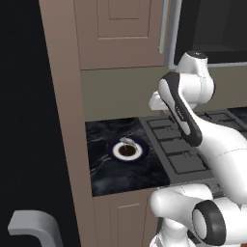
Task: Place the fish on the counter behind the older fish on the same shelf of the fridge to maintain FIFO order. Close the fridge door when finished.
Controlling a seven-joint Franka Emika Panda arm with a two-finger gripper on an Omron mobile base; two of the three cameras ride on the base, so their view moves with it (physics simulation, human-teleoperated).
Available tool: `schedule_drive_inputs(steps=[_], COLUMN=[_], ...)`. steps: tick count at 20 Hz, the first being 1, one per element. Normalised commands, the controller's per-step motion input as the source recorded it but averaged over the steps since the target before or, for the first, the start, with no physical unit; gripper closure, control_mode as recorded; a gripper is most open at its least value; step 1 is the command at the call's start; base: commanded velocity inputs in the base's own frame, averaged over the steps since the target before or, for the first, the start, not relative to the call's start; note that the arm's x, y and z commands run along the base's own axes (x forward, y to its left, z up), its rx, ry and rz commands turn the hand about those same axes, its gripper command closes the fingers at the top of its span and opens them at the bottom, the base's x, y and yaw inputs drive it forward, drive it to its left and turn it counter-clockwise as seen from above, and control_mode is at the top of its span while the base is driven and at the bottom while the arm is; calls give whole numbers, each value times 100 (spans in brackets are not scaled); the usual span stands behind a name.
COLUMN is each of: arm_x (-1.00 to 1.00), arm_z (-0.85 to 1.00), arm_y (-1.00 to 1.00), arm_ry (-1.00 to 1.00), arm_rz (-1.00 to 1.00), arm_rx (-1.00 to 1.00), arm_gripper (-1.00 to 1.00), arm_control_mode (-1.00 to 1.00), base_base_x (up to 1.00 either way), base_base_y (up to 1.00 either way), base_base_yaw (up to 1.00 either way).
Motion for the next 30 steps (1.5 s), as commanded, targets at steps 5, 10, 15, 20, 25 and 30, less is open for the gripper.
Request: schedule_drive_inputs(steps=[5, 10, 15, 20, 25, 30], arm_x=[-5, -1, 9, 41, 22, 16], arm_z=[-28, -72, -44, -29, -37, -32], arm_y=[21, 13, 12, 49, 10, 0], arm_ry=[7, 2, 9, 15, 14, 5], arm_rz=[0, 13, 20, 7, 1, 0], arm_rx=[0, 0, -1, -6, -5, -2], arm_gripper=[-100, -100, -100, -100, -100, -100], arm_control_mode=[-100, -100, -100, -100, -100, -100], base_base_x=[0, 0, 0, 0, 0, 0], base_base_y=[0, 0, 0, 0, 0, 0], base_base_yaw=[0, 0, 0, 0, 0, 0])
